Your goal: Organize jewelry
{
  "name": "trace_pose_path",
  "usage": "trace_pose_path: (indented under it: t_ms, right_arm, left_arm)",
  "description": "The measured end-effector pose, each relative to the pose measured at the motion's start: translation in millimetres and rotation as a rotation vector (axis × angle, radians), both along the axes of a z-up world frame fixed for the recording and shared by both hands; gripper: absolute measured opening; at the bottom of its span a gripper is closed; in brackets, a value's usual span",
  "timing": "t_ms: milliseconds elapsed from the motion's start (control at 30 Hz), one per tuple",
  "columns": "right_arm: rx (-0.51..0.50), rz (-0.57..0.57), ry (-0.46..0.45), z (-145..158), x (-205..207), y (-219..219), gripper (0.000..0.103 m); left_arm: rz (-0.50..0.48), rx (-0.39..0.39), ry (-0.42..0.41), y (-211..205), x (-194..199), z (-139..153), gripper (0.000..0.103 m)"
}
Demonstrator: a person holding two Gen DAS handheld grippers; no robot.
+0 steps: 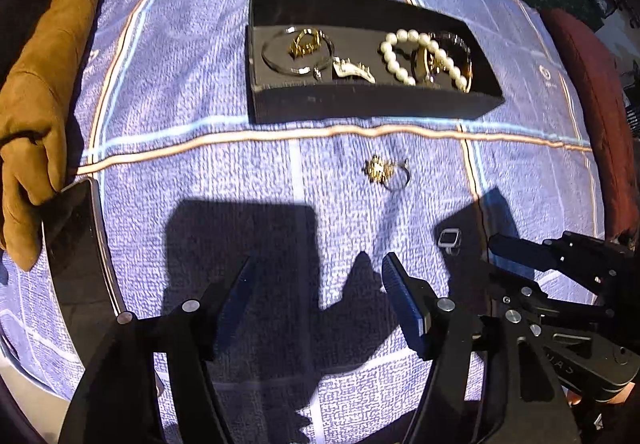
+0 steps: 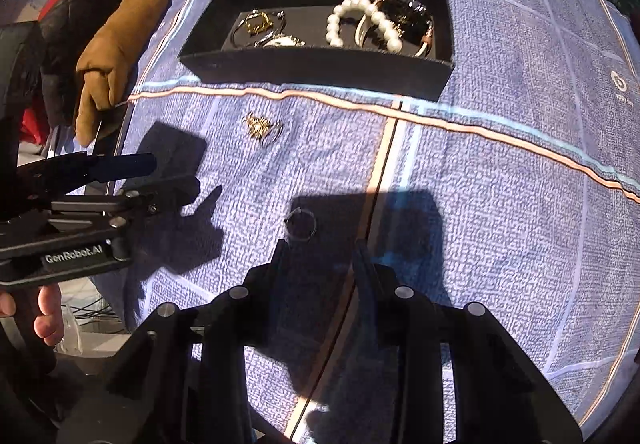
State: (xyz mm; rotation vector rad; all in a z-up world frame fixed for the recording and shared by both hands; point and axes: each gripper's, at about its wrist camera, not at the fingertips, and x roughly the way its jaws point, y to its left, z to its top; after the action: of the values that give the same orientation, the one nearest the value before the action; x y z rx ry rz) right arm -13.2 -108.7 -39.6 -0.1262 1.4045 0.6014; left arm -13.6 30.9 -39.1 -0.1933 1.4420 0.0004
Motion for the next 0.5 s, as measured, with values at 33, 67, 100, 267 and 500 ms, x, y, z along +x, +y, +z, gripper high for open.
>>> trace_pose_path:
  t_ms: [33, 67, 100, 267, 500]
  right_arm:
    - [0.005, 0.008, 0.003, -1, -2, 2, 0.034]
    - [0.006, 0.013, -0.004, 0, -2, 4, 0.034]
    - [0.007, 0.016, -0.005, 0, -2, 7, 0.034]
    - [-0.006, 0.028, 0.001, -5, 12, 23, 0.034]
    - [-0.026, 0.031, -0.002, -8, 15, 28, 0.034]
  left_arm:
    - [-0.005, 0.004, 0.002, -1, -2, -2, 0.064]
    - [-0.009, 0.012, 0.004, -2, -2, -4, 0.064]
    - [-0.010, 0.013, 0.003, -1, -2, -5, 0.064]
    - [0.005, -0.004, -0.008, 1, 3, -6, 0.063]
    - [-0.001, 0.017, -0.010, -1, 23, -7, 0.063]
